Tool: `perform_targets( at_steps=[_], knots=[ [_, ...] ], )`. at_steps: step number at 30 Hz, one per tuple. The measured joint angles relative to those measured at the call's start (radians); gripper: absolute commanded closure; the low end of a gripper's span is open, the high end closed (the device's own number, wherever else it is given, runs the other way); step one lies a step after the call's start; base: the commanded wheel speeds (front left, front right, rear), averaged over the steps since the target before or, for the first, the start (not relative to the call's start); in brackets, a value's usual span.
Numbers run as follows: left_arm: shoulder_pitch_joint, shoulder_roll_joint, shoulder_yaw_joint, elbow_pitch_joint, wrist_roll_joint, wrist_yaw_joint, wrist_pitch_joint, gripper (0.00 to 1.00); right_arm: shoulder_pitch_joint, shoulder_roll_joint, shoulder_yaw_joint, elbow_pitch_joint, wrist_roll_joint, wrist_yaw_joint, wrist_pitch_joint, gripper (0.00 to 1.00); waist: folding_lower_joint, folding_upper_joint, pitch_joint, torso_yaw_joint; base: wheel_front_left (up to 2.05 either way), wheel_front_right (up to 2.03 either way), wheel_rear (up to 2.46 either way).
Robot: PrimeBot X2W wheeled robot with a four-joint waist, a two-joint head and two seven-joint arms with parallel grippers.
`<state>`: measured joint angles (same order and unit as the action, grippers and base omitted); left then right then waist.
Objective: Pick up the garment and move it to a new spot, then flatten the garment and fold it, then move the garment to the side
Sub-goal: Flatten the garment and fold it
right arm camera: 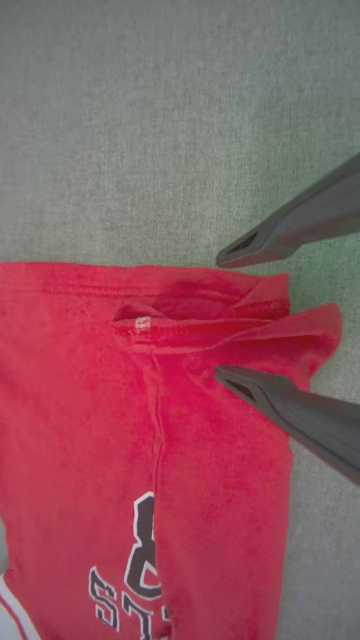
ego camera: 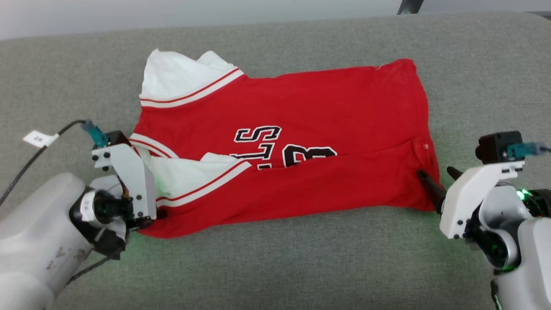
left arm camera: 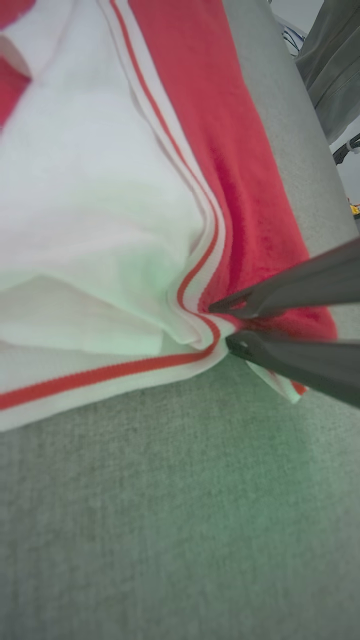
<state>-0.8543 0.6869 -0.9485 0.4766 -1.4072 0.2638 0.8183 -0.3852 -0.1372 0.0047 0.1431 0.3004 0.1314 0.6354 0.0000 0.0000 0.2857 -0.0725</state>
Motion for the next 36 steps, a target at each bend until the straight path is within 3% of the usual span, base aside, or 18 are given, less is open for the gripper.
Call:
perform_targets(
  at_steps=[9,22,23,24,30,36],
  knots=[
    [-0.036,-0.031,-0.003,0.012,0.013,-0.012,0.004,1.00,-0.122,-0.007,-0.012,0.095,0.018,0.000,0.243,0.00,0.0000,0.0000,0.026,0.029,0.00,0.00,0.00],
    [-0.072,-0.076,-0.006,0.033,0.027,-0.041,-0.014,1.00,-0.288,0.009,-0.043,0.286,-0.090,0.000,0.446,0.00,0.0000,0.0000,0.054,0.076,0.00,0.00,0.00],
    [-0.074,-0.078,-0.007,0.035,0.028,-0.043,-0.014,1.00,-0.300,0.013,-0.051,0.294,-0.095,0.000,0.454,0.65,0.0000,0.0000,0.055,0.079,0.00,0.00,0.00],
    [-0.075,-0.081,-0.008,0.038,0.029,-0.044,-0.013,1.00,-0.306,0.015,-0.057,0.301,-0.100,0.000,0.456,1.00,0.0000,0.0000,0.057,0.081,0.00,0.00,0.00],
    [-0.082,-0.081,-0.016,0.038,0.035,-0.048,0.001,1.00,-0.322,0.021,-0.067,0.314,-0.098,0.000,0.481,1.00,0.0000,0.0000,0.051,0.087,0.00,0.00,0.00],
    [-0.058,-0.041,-0.031,0.003,0.037,-0.035,0.024,1.00,-0.291,0.007,-0.087,0.290,-0.065,0.000,0.507,1.00,0.0000,0.0000,0.022,0.086,0.00,0.00,0.00]
  ],
)
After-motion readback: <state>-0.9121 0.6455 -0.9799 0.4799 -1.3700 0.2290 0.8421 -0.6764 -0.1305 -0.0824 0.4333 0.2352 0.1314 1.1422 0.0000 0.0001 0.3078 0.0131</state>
